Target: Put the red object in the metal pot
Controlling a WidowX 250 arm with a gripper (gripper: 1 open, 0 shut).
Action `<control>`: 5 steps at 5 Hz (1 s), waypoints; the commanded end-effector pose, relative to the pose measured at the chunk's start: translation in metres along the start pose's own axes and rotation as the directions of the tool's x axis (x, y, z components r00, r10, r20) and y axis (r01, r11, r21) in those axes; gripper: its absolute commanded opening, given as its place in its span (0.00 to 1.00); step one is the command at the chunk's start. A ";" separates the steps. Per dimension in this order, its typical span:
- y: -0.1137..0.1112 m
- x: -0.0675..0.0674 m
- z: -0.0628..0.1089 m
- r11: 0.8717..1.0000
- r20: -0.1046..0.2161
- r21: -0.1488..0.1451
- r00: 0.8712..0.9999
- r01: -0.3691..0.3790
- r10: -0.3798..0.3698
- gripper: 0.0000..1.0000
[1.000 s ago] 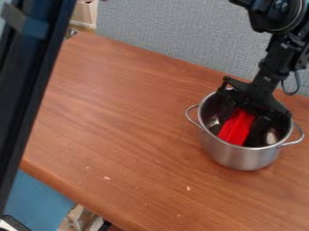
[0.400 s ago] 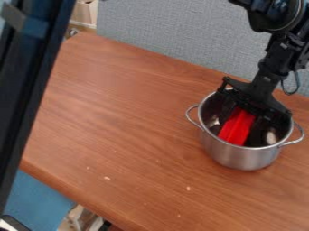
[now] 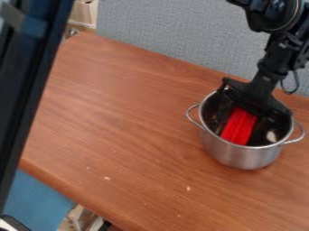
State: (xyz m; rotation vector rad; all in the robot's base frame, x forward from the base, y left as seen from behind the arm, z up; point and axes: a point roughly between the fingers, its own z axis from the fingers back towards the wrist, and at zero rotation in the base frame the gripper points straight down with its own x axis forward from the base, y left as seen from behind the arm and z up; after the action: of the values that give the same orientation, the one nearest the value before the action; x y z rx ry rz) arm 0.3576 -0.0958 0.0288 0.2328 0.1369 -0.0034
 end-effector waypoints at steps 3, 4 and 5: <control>0.028 -0.003 0.065 0.997 0.124 -0.008 0.989 -0.076 0.076 1.00; 0.030 -0.001 0.075 0.996 0.139 -0.012 0.986 -0.089 0.090 1.00; 0.034 -0.002 0.083 0.995 0.148 -0.017 0.984 -0.094 0.095 1.00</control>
State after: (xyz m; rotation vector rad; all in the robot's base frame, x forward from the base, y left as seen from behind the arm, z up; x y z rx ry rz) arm 0.3590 -0.0842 0.0763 0.2664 0.0907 0.0477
